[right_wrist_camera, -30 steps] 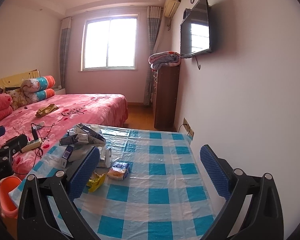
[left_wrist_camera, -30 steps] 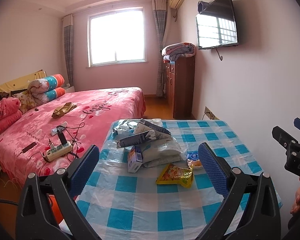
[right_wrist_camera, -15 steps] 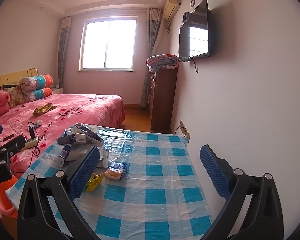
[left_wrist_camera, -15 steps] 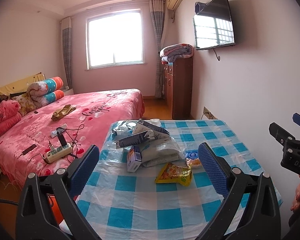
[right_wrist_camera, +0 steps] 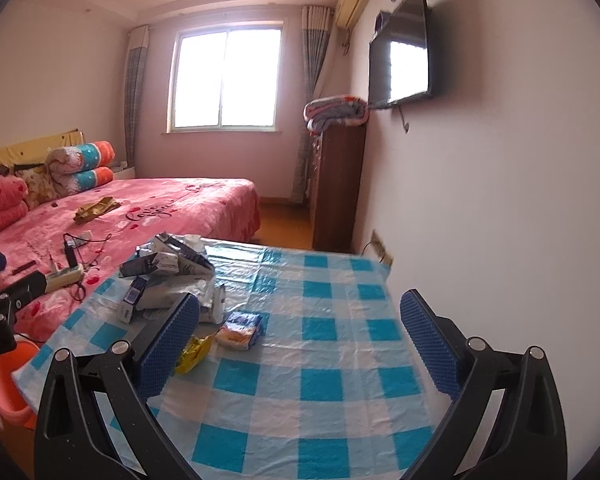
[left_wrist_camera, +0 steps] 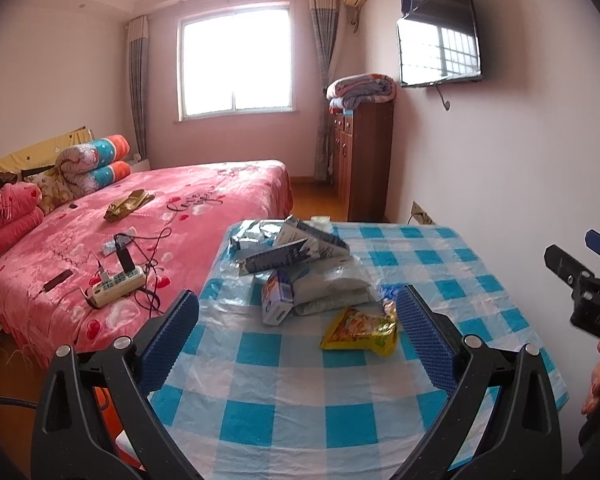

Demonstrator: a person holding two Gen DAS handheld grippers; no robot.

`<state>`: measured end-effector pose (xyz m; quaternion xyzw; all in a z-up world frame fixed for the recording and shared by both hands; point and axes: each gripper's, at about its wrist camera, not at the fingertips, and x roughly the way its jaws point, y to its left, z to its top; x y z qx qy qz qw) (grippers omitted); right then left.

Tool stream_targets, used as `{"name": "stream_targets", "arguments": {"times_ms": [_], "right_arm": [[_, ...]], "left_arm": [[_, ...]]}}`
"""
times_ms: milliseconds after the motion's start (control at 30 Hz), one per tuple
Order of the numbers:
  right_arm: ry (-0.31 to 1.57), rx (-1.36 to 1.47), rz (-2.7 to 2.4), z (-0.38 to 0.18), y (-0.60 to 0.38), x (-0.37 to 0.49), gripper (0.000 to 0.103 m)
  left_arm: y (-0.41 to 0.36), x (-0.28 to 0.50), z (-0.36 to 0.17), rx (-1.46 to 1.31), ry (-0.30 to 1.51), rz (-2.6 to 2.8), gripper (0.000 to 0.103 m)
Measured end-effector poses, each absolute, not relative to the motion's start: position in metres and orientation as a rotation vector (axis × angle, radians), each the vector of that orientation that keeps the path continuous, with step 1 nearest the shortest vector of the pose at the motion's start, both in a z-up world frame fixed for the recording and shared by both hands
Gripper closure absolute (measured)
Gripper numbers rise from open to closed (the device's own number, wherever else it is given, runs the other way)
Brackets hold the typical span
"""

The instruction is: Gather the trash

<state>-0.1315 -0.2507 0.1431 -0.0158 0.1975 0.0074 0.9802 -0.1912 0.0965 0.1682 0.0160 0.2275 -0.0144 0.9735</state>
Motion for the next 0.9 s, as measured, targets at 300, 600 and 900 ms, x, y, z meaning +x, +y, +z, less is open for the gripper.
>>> {"name": "stream_targets", "arguments": {"times_ms": [300,600,900], "right_arm": [[0.591,0.127,0.139,0.105,-0.265,-0.093,0.004],[0.757,0.270,0.250,0.063,-0.266,-0.046,0.004],[0.796,0.226,0.368,0.048,-0.238,-0.013,0.004]], "left_arm": [[0.124,-0.161,0.140,0.021,0.561,-0.015,0.003],[0.158,-0.096,0.126,-0.100,0.668,-0.053,0.003],[0.180,-0.017,0.098,-0.469,0.806,-0.177,0.003]]}}
